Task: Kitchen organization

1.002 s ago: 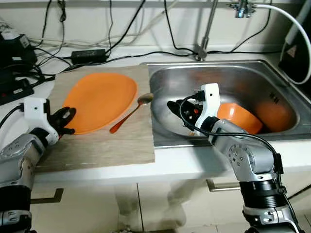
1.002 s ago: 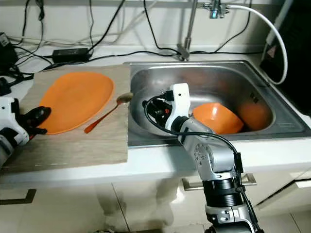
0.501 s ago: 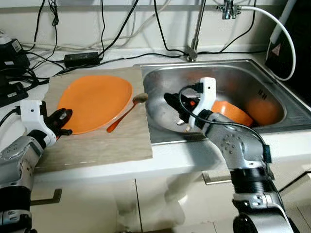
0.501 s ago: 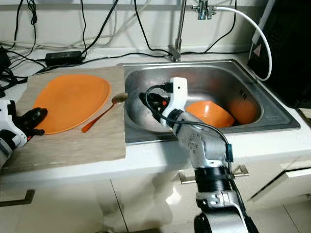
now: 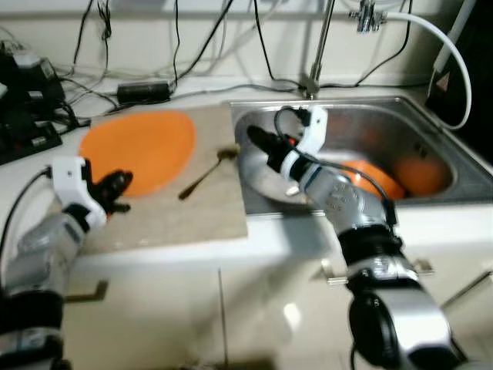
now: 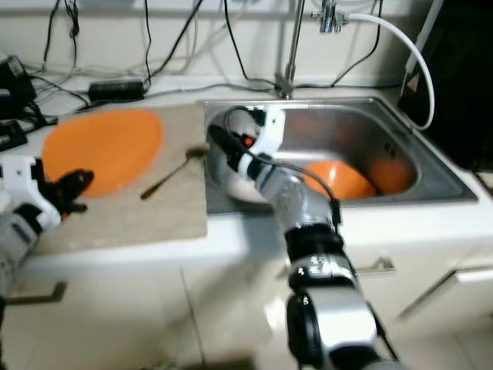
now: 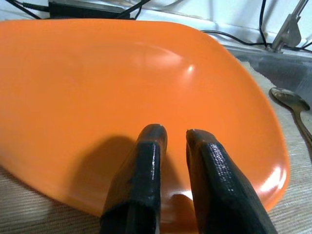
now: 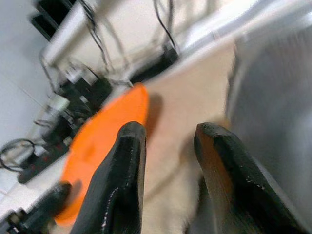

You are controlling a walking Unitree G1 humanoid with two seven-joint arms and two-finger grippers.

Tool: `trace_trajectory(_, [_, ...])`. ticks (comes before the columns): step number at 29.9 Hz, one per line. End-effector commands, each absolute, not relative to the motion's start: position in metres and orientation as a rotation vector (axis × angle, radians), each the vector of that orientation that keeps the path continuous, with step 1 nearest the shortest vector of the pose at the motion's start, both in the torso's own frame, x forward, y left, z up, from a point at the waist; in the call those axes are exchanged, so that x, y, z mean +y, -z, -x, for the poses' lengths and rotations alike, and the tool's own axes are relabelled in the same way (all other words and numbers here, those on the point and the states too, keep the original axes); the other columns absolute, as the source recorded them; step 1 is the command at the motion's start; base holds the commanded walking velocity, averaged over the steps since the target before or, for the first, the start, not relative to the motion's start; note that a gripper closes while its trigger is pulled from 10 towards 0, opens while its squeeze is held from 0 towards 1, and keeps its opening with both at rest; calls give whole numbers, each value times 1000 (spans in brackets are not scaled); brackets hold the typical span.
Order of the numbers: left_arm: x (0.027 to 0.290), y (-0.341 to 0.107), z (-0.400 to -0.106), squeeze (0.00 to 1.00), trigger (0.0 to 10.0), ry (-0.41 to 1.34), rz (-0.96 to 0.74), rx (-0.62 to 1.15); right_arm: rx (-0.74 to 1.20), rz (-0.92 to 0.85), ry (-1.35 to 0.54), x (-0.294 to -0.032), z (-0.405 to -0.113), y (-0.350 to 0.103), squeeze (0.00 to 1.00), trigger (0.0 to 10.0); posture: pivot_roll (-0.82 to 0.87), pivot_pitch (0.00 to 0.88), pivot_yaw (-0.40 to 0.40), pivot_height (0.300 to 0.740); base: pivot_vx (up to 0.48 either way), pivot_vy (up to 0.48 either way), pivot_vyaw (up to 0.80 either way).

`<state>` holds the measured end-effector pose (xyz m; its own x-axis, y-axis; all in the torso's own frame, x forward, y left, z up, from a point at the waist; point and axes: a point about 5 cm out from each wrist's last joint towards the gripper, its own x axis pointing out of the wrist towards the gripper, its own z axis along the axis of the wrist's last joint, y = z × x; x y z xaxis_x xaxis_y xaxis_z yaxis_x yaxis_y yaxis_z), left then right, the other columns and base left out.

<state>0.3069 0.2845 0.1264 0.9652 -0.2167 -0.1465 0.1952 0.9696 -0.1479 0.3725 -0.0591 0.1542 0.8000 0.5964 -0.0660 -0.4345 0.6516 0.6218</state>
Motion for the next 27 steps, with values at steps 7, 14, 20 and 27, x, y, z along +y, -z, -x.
trace_trajectory(7, [281, -107, -302, 0, 10000, 225, 142, 287, 320, -600, -529, -56, -377, -138, 1000, 10000, 26, 1, 15, 740, 0, 0, 0])
trace_trajectory(14, [281, -107, -299, 0, 10000, 234, 139, 288, 314, -612, -564, -50, -378, -139, 0, 10000, 31, 1, 12, 740, 0, 0, 0])
trace_trajectory(20, [278, -105, -296, 0, 10000, 252, 143, 288, 295, -603, -597, -45, -380, -144, 0, 10000, 33, 0, 4, 740, 0, 0, 0])
trace_trajectory(27, [292, -97, -284, 0, 10000, 253, 80, 349, 298, -567, -620, -44, -378, -139, 0, 10000, 30, 0, 2, 740, 0, 0, 0])
